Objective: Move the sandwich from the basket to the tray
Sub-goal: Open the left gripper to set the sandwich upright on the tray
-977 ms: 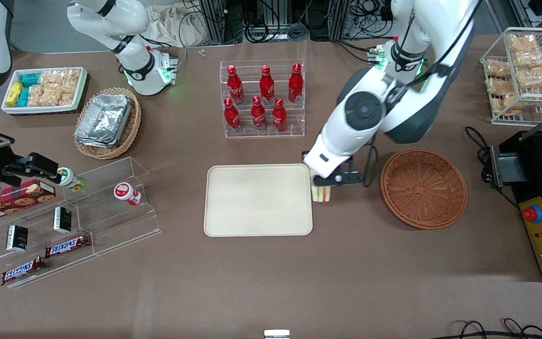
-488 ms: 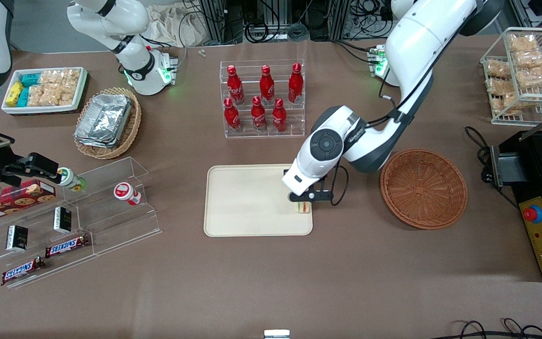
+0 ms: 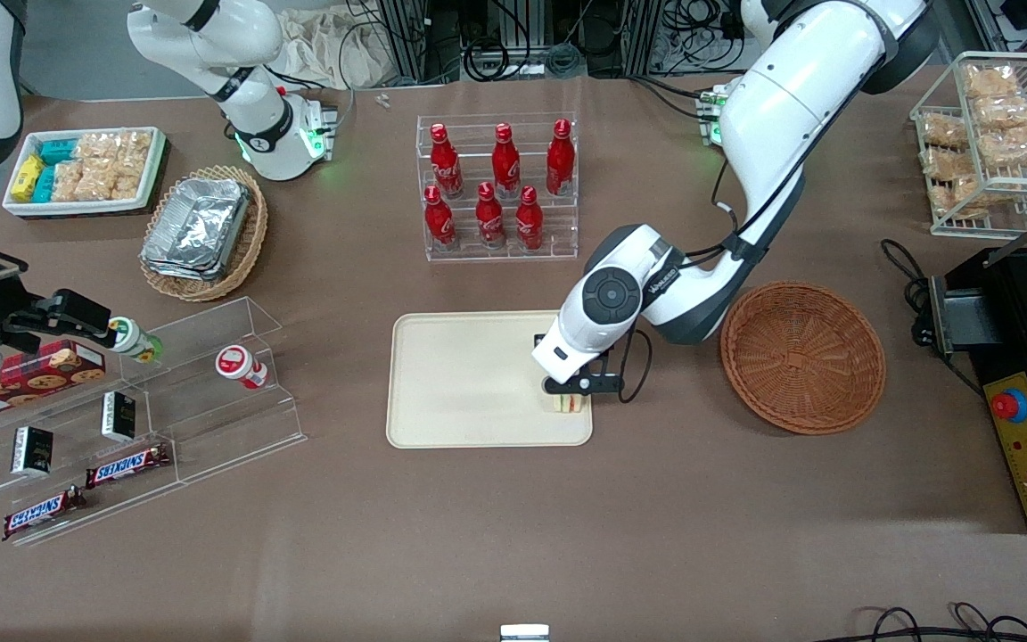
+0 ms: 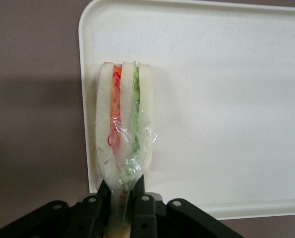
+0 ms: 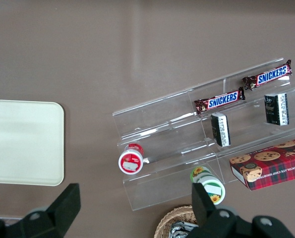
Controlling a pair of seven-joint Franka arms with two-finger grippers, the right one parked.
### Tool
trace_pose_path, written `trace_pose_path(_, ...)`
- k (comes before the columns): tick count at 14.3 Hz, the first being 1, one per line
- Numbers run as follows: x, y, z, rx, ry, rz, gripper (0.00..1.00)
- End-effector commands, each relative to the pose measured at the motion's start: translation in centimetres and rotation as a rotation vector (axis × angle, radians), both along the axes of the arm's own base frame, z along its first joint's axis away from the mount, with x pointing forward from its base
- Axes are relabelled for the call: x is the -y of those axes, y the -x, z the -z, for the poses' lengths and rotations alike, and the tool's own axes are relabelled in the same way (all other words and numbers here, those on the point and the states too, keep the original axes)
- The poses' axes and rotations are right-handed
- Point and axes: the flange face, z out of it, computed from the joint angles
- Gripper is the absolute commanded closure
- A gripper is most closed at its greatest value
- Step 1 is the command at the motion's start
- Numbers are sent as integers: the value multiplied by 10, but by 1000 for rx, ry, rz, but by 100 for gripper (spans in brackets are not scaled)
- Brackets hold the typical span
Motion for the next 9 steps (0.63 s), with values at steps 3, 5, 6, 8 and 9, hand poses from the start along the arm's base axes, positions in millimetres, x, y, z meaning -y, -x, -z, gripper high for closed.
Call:
trace_pose_path(3,-10,-6,-53,6,-63,-75,0)
trace_pose_path(5,-33,-3,-90,-21,-136,-70,0)
trace_pose_path(6,-43,5,-112,-40,-181,-70,0)
trace_pose_path(8,-70,13,-156,-50,-246,-86,0)
trace_pose_path(9,-87,13,-171,-57,-269,-91,0)
